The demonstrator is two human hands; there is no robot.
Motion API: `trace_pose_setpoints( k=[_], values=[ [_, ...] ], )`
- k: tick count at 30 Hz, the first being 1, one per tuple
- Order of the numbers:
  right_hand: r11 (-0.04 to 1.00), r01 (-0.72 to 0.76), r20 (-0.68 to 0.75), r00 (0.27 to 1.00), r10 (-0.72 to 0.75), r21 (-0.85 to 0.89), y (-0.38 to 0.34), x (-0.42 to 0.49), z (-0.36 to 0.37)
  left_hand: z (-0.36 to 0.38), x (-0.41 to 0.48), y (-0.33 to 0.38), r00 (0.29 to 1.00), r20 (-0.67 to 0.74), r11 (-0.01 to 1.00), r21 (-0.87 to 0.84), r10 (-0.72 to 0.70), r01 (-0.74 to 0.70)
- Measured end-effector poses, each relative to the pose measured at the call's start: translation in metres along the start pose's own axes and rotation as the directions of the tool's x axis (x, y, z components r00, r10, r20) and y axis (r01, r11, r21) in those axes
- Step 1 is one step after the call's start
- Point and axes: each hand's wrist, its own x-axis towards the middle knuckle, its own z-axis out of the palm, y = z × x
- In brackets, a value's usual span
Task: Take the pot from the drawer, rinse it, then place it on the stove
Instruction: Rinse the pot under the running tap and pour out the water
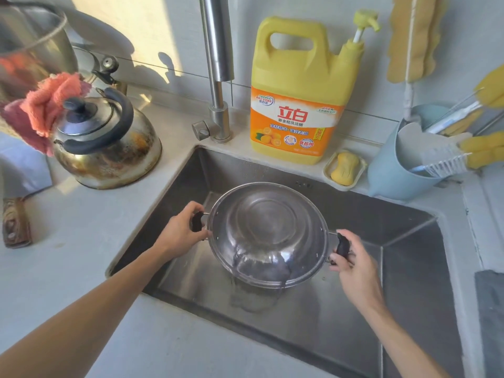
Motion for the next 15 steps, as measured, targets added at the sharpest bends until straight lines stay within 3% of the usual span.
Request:
trace_pose_setpoints(
  k=[5, 11, 15],
  values=[
    [0.979, 0.201, -0.116, 0.972, -0.204, -0.034, -0.026, 0.001, -0.005, -0.007, -0.005, 0.012, 0.980, -0.187, 0.994, -0.072, 0.067, -0.082],
    [0.885, 0.441, -0.230, 0.855, -0.465, -0.149, -0.048, 0.010, -0.015, -0.015, -0.008, 0.036, 0.930, -0.358, 0.962, -0.218, 0.079, -0.165],
    [0.852, 0.492, -0.251, 0.815, -0.523, -0.179, -0.053, 0.016, -0.017, -0.020, -0.013, 0.049, 0.901, -0.425, 0.934, -0.277, 0.091, -0.225]
  ],
)
